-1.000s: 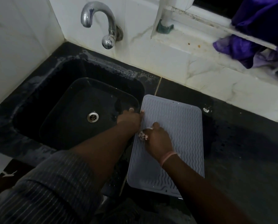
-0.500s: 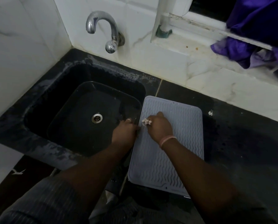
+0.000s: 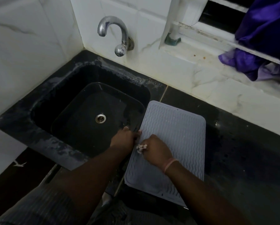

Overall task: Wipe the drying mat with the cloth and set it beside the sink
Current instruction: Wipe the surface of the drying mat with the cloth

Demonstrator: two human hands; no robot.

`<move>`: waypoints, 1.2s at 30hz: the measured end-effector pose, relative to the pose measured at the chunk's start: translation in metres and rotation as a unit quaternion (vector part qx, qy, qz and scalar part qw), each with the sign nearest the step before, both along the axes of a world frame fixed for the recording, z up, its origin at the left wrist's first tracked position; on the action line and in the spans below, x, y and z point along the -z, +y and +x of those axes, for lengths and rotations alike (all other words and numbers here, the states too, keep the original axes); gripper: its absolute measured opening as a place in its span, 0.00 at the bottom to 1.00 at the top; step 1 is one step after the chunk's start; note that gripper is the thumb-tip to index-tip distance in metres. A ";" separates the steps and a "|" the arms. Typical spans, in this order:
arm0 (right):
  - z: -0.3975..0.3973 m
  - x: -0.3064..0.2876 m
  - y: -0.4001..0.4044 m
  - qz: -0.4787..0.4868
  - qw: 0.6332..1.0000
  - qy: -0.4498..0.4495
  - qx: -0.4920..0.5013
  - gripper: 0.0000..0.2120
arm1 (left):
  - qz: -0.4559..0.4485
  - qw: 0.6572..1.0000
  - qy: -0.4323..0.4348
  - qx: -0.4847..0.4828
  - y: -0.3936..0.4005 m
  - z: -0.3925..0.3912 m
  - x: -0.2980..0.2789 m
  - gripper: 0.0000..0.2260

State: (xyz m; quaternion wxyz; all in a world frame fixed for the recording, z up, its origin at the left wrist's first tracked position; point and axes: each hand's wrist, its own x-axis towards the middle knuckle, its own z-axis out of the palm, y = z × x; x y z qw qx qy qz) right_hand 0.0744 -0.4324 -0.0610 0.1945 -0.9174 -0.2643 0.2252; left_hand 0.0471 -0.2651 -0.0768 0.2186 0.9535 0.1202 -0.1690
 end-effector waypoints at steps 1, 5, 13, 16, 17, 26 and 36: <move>0.014 -0.004 0.003 0.019 1.000 0.012 0.013 0.05 | 0.009 1.000 -0.005 0.004 0.000 -0.003 -0.001 0.14; 0.088 0.006 0.020 0.051 0.990 -0.068 0.109 0.07 | -0.006 0.998 -0.040 -0.043 -0.006 -0.020 -0.011 0.10; 0.109 0.018 0.039 -0.027 0.984 -0.146 0.101 0.09 | 0.063 0.996 0.040 -0.043 -0.018 -0.025 -0.025 0.19; 0.086 0.016 0.031 -0.011 0.986 -0.135 0.099 0.05 | 0.066 0.996 0.050 -0.040 -0.019 -0.021 -0.021 0.18; 0.074 0.015 0.028 -0.008 0.986 -0.139 0.091 0.04 | 0.067 0.995 0.052 -0.043 -0.019 -0.021 -0.020 0.18; -0.006 0.021 0.000 -0.004 0.991 -0.130 -0.023 0.09 | 0.062 0.994 0.046 -0.075 -0.026 -0.035 -0.018 0.15; 0.040 0.013 0.009 0.003 0.984 -0.177 -0.009 0.06 | 0.033 0.987 0.023 -0.153 -0.044 -0.077 -0.022 0.18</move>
